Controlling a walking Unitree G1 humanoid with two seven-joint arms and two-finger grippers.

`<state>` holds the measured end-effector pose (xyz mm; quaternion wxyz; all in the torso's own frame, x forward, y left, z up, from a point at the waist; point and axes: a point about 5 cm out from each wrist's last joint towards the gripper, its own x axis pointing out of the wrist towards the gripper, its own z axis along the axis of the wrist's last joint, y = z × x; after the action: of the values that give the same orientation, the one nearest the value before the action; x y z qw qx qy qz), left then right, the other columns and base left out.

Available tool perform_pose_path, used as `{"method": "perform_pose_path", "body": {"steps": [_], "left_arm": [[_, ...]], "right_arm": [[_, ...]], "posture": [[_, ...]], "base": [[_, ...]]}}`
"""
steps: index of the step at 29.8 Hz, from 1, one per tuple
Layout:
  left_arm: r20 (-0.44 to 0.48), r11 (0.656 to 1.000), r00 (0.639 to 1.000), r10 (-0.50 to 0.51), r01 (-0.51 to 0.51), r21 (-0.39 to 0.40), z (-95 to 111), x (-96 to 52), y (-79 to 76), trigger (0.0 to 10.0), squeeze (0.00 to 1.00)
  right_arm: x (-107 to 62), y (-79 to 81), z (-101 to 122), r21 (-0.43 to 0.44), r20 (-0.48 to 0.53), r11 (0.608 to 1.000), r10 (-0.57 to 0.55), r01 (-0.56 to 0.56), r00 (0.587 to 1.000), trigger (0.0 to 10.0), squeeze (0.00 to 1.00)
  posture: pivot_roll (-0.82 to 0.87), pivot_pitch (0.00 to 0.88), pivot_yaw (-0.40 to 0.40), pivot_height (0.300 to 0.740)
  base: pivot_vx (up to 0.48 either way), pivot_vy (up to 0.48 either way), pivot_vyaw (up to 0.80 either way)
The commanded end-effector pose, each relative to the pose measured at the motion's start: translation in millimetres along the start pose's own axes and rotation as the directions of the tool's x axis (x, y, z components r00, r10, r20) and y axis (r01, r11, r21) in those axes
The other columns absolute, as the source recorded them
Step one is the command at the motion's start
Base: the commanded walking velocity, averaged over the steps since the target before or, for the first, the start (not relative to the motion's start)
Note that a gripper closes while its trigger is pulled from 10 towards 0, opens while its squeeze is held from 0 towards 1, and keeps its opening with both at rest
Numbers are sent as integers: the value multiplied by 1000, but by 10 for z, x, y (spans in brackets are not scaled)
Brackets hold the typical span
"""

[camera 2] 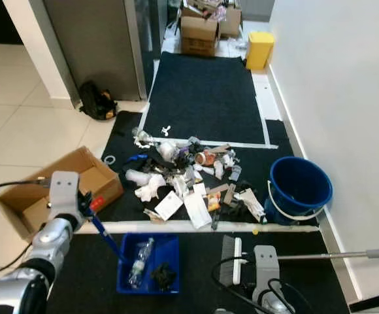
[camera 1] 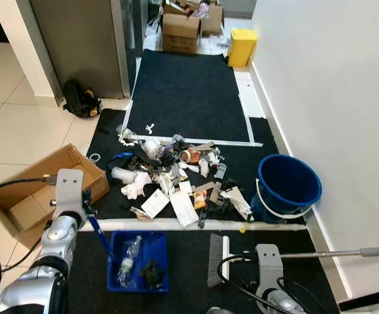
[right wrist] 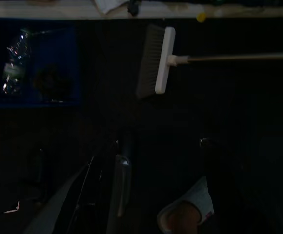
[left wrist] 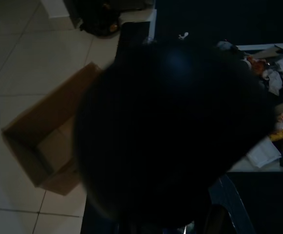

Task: Sweep floor

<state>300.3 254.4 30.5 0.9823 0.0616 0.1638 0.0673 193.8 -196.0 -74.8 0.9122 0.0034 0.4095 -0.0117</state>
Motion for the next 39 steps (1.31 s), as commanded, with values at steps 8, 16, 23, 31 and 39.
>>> {"method": "perform_pose_path", "body": {"steps": [8, 16, 23, 31, 39], "left_arm": [[58, 996, 996, 66, -63, -56, 43, -11, 27, 9882, 0], [134, 994, 985, 105, -99, -46, 138, -17, 50, 10000, 0], [211, 989, 968, 135, -120, -82, 310, 3, 147, 10000, 0], [255, 992, 962, 98, -75, -100, 420, 33, 39, 10000, 0], [249, 994, 967, 59, -33, -108, 409, 45, -79, 10000, 0]], "right_arm": [[5, 72, -16, -26, -16, 998, 61, -62, 998, 10000, 0], [17, 127, 35, -35, -3, 992, 122, -122, 993, 10000, 0], [22, 154, 50, -32, 1, 990, 138, -138, 990, 10000, 0], [19, 168, 37, -26, 0, 989, 146, -146, 989, 10000, 0], [13, 155, 20, -20, -1, 990, 141, -141, 990, 10000, 0]], "posture": [[132, 13, -42, 740], [148, 17, -52, 740], [168, 28, -57, 740], [162, 36, -53, 740], [149, 39, -51, 740]], "base": [[0, 0, 0], [0, 0, 199], [0, 0, 794], [0, 0, 794], [0, 0, 794]]}}
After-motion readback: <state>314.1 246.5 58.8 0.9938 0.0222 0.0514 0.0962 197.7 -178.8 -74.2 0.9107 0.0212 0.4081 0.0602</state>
